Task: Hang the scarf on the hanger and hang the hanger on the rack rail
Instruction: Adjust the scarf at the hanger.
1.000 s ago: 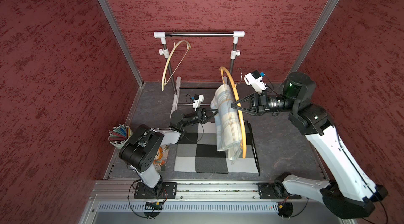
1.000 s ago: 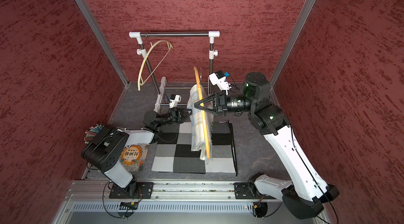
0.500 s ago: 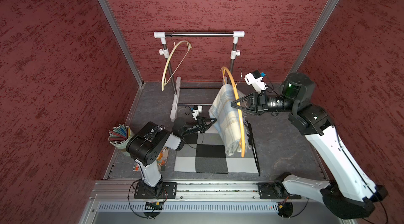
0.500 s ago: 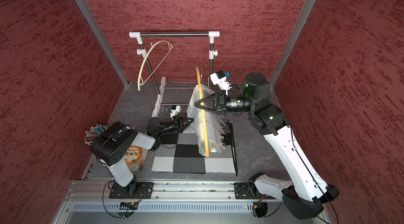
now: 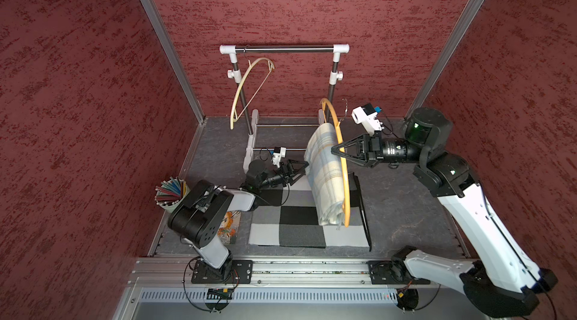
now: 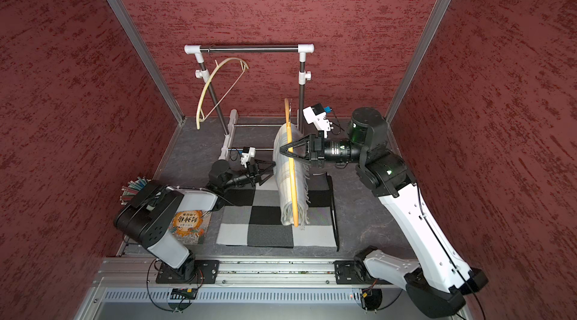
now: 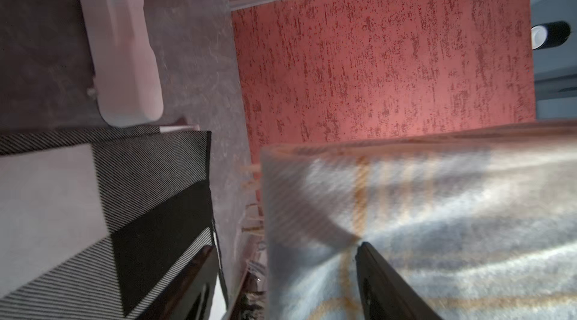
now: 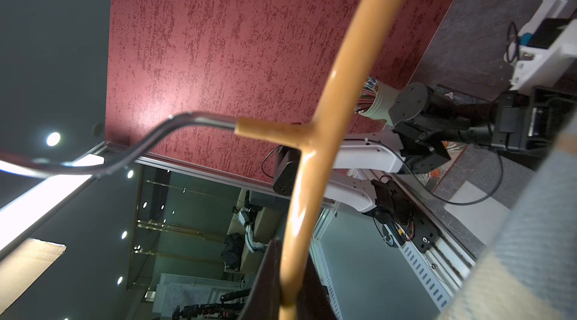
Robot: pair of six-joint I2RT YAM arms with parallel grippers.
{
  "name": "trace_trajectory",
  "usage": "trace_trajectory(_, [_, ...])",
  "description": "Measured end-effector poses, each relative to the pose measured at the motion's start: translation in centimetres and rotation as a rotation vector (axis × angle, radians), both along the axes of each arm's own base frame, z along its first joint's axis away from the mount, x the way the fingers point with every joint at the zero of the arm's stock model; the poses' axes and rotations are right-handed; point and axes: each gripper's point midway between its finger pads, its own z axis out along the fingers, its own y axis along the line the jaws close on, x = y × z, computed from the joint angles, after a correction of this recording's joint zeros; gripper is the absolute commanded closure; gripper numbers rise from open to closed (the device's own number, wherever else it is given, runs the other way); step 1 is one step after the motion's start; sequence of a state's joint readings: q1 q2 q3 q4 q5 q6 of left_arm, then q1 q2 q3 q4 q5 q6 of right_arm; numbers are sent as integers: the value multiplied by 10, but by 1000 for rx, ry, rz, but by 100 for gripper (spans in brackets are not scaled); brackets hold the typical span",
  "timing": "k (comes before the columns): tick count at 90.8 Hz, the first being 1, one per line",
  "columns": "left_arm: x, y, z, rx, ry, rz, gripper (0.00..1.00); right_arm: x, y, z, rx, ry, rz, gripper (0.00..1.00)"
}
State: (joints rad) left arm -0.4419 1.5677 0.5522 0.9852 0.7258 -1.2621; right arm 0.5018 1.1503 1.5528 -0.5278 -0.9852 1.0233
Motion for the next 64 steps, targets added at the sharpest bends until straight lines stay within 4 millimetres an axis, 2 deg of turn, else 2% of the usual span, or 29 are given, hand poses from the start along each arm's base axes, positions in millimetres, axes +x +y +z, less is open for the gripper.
trace_trajectory(14, [-15,36,47,116,-91,167,15,17,5,0,-8,18,-40,100])
trace_trajectory(24, [-40,67,80,197,-157,290,15,42,16,-2,-20,45,-63,100])
trace_trajectory(31, [-57,87,92,244,-187,351,15,63,26,-3,-28,66,-74,100])
trace_trajectory(43, [-82,102,97,303,-215,352,16,106,49,-3,-38,89,-86,100])
trace_trajectory(58, [-101,99,86,339,-202,273,16,168,79,-1,-28,88,-106,100])
trace_trajectory(64, [-106,99,83,351,-195,251,16,192,88,-7,-24,104,-117,100])
